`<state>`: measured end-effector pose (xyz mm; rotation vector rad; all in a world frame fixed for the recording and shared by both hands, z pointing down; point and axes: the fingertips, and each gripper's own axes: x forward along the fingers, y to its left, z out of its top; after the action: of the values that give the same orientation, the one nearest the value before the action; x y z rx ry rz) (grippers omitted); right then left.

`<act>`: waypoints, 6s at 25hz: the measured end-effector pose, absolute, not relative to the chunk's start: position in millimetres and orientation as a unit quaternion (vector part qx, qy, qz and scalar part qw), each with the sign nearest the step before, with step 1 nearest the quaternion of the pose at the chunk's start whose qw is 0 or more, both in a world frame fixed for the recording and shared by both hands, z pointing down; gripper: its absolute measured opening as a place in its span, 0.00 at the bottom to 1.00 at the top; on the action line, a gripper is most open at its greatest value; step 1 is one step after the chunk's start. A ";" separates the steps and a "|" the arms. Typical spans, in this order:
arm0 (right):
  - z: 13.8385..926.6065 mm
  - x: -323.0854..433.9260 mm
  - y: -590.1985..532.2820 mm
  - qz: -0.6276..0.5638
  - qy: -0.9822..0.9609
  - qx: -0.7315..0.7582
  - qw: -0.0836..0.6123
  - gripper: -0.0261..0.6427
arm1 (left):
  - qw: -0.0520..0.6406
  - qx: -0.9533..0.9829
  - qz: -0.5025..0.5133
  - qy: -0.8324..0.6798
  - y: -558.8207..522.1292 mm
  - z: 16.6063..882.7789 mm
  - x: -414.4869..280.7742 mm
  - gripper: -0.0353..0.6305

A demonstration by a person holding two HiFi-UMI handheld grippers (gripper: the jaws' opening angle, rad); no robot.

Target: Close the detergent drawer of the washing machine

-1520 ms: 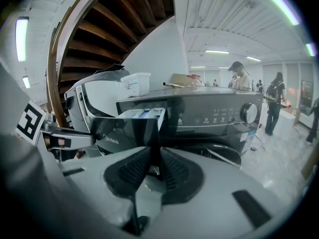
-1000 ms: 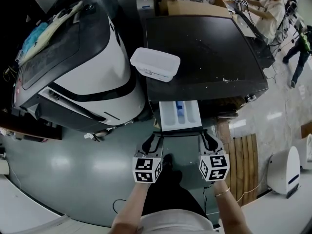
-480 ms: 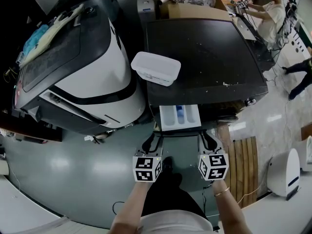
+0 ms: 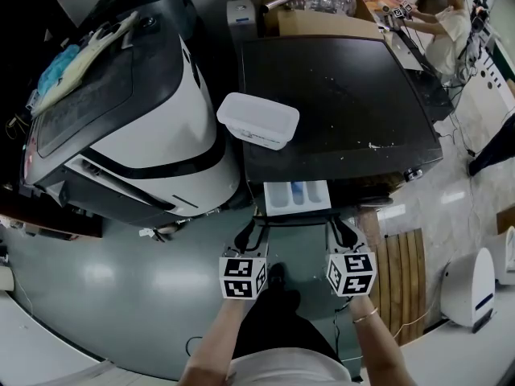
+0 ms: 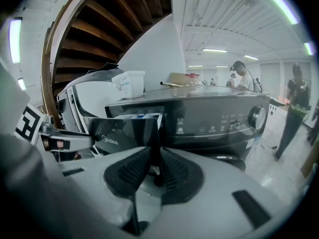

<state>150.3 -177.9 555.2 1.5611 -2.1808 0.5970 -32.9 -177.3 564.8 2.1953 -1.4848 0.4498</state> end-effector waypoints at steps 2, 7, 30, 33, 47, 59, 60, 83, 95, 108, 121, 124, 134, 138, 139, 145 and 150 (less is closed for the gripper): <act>554.8 150.1 -180.7 0.214 -0.778 0.557 0.195 0.12 | 0.225 0.796 0.163 -0.538 -180.2 564.1 -33.0 0.24; 553.9 149.9 -187.4 0.215 -0.777 0.558 0.193 0.12 | 0.225 0.795 0.164 -0.539 -186.7 563.7 -33.5 0.24; 553.1 146.7 -213.3 0.213 -0.772 0.569 0.187 0.12 | 0.225 0.792 0.161 -0.545 -214.1 562.8 -37.1 0.24; 553.1 146.2 -217.4 0.213 -0.771 0.570 0.187 0.12 | 0.226 0.790 0.160 -0.546 -217.9 562.8 -37.7 0.24; 552.2 145.6 -231.6 0.213 -0.771 0.571 0.184 0.12 | 0.228 0.787 0.157 -0.552 -231.4 562.2 -38.5 0.24; 552.2 144.3 -243.8 0.219 -0.764 0.579 0.180 0.12 | 0.229 0.785 0.155 -0.554 -243.9 562.4 -40.3 0.24; 551.9 144.2 -244.8 0.220 -0.763 0.580 0.180 0.12 | 0.230 0.785 0.155 -0.554 -244.8 562.4 -40.4 0.24; 552.2 143.8 -252.6 0.226 -0.761 0.580 0.185 0.12 | 0.245 0.779 0.157 -0.555 -253.5 562.4 -42.7 0.24; 528.1 140.3 -236.4 0.200 -0.775 0.576 0.169 0.12 | 0.224 0.783 0.144 -0.562 -239.0 538.2 -44.3 0.22; 490.0 145.0 -202.8 0.176 -0.790 0.571 0.135 0.10 | 0.188 0.792 0.128 -0.567 -207.7 504.8 -45.1 0.16; 452.9 153.1 -168.6 0.150 -0.797 0.575 0.105 0.08 | 0.158 0.798 0.111 -0.571 -173.8 474.3 -47.2 0.10; 446.3 152.9 -160.4 0.146 -0.800 0.574 0.099 0.07 | 0.153 0.799 0.106 -0.572 -165.5 467.7 -46.9 0.09; 434.8 152.3 -134.4 0.135 -0.805 0.571 0.088 0.04 | 0.133 0.803 0.098 -0.573 -140.3 451.6 -48.9 0.06; 428.5 154.3 -130.2 0.129 -0.806 0.572 0.087 0.04 | 0.130 0.802 0.096 -0.575 -134.6 447.1 -50.8 0.06; 427.8 154.8 -129.1 0.129 -0.805 0.572 0.086 0.04 | 0.129 0.802 0.096 -0.575 -133.3 446.3 -51.0 0.06; 425.2 154.4 -122.9 0.127 -0.804 0.574 0.087 0.04 | 0.126 0.803 0.093 -0.575 -127.4 442.9 -52.5 0.06; 424.2 156.5 -120.8 0.126 -0.803 0.576 0.087 0.04 | 0.124 0.804 0.092 -0.574 -124.5 441.4 -51.5 0.06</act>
<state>156.5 -120.8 424.2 1.7144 -2.3918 0.3756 -51.5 -124.5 441.4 2.3431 -1.6742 0.2668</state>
